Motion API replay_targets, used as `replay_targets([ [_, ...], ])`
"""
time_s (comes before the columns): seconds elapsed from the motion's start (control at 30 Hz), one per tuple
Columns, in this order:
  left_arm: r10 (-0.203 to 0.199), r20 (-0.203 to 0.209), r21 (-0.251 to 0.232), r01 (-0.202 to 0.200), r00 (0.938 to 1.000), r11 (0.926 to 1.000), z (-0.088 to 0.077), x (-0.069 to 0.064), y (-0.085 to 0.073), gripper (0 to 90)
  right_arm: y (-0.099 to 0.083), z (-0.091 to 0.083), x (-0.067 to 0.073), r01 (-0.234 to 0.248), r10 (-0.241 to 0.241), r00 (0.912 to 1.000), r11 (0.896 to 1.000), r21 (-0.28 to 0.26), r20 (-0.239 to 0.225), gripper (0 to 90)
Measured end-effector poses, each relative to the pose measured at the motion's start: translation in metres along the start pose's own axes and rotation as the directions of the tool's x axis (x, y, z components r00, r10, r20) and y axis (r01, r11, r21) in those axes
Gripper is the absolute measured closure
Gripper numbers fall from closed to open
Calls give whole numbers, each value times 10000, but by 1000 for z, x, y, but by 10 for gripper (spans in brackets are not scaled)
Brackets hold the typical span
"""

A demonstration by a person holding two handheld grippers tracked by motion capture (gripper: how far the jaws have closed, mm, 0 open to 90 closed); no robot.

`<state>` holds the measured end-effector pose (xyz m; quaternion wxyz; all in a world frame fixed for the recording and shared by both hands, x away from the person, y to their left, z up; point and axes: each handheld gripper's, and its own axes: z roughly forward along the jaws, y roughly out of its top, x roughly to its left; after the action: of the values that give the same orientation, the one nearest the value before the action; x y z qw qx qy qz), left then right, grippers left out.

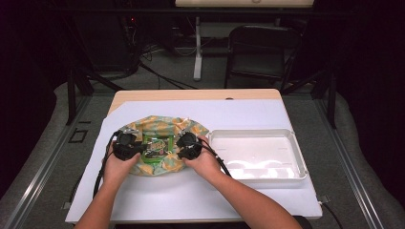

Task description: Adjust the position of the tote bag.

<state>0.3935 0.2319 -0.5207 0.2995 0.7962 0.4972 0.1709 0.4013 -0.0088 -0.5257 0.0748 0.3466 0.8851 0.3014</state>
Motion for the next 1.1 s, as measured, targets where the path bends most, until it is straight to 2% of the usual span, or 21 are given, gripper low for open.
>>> replay_targets([
  [0.03, -129, -11, -218, 129, 9999, 9997, -2, -1, 2, 672, 3, -5, 0, 41, -43, 10000, 9992, -396, -48, 772],
  [0.1, -168, 83, -243, 170, 9998, 9996, -3, -1, 4, 666, 4, -7, 1, 18, -19, 10000, 9985, -548, -20, 765],
  [0.13, -229, 107, -267, 231, 9997, 9994, -4, -2, 5, 653, 8, -10, 2, -100, 99, 10000, 9959, -901, -13, 747],
  [0.2, -392, 214, -450, 401, 9990, 9982, -3, -2, 9, 644, 11, -12, 2, -100, 98, 9999, 9951, -981, -30, 746],
  [0.3, -603, 388, -286, 614, 9974, 9977, -2, -3, 15, 618, 22, -12, 3, -433, 428, 9991, 9893, -1394, -64, 732],
  [0.37, -773, 440, -195, 782, 9960, 9967, -1, -4, 18, 614, 24, -11, 3, -472, 475, 9989, 9885, -1438, -16, 731],
  [0.53, -717, 178, -67, 718, 9973, 9974, 3, -6, 20, 579, 37, -4, 3, -1159, 1147, 9932, 9765, -1817, -174, 720],
  [0.73, -601, 201, 78, 600, 9980, 9982, 0, -5, 19, 563, 41, 4, 2, -1189, 1194, 9928, 9805, -1566, -68, 720],
  [0.77, -626, 222, 81, 625, 9978, 9980, 0, -6, 18, 558, 41, 9, 2, -1584, 1580, 9873, 9730, -1677, -161, 722],
  [0.87, -662, 327, 158, 657, 9973, 9977, 0, -7, 18, 555, 40, 10, -1, -1602, 1585, 9871, 9755, -1507, -229, 722],
  [0.9, -711, 323, 232, 703, 9969, 9973, 1, -7, 18, 555, 40, 11, -1, -1840, 1818, 9829, 9712, -1515, -285, 721],
  [1.1, -684, 227, 433, 673, 9974, 9968, 5, -7, 16, 542, 39, 17, -3, -2274, 2234, 9737, 9649, -1313, -451, 718],
])
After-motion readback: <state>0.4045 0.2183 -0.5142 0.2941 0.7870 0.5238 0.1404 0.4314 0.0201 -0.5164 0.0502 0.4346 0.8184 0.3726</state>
